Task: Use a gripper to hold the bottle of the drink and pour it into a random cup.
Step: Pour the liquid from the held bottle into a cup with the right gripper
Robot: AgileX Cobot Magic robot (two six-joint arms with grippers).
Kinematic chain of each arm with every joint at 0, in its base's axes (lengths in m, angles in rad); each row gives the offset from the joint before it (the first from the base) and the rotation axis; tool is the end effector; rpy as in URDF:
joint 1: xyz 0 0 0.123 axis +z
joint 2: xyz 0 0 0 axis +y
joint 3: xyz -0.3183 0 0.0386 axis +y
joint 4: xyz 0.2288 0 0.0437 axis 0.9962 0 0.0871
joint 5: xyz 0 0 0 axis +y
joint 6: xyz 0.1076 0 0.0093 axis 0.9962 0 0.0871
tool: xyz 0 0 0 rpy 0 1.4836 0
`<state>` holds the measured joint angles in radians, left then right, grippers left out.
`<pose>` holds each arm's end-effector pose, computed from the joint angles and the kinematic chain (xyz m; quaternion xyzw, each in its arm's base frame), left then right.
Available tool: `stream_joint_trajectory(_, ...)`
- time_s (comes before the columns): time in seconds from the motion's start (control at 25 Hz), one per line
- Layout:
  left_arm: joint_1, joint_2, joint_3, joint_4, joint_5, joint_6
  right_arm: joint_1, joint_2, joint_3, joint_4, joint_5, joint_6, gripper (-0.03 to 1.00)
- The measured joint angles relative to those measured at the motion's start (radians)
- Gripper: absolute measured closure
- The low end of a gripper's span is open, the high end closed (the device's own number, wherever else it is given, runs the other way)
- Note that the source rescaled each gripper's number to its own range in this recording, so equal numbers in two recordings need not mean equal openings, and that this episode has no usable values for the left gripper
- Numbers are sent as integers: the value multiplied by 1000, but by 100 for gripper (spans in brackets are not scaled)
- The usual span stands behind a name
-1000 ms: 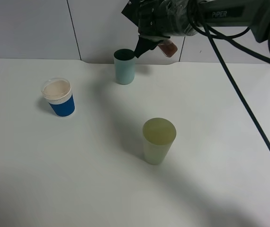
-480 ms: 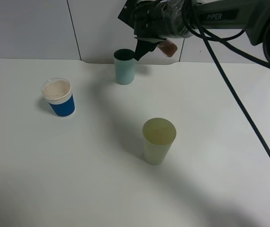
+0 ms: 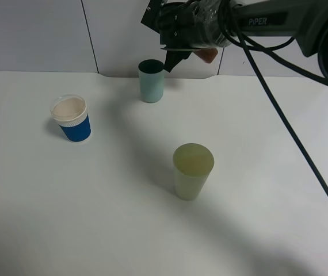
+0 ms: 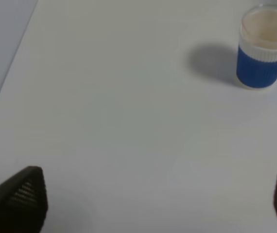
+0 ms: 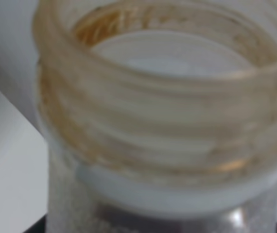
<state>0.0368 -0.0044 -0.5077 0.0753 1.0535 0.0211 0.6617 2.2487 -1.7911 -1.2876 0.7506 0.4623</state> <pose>-0.0438 0.0055 0.2631 -0.0082 0.8475 0.0529 0.5281 0.4540 0.2639 0.2371 -0.4125 0.7423 -0.3255 0.4158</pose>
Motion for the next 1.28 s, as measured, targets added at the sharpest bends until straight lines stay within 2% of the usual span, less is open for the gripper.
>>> stream_joint_trajectory(0.48,0,0,0,0,0,0,2,15,-5,-50,-1,-27,96)
stream_joint_trajectory(0.96,0,0,0,0,0,0,19,49,-8,-55,-7,-38,96)
stream_joint_trajectory(1.28,0,0,0,0,0,0,33,49,-8,-98,16,-124,96)
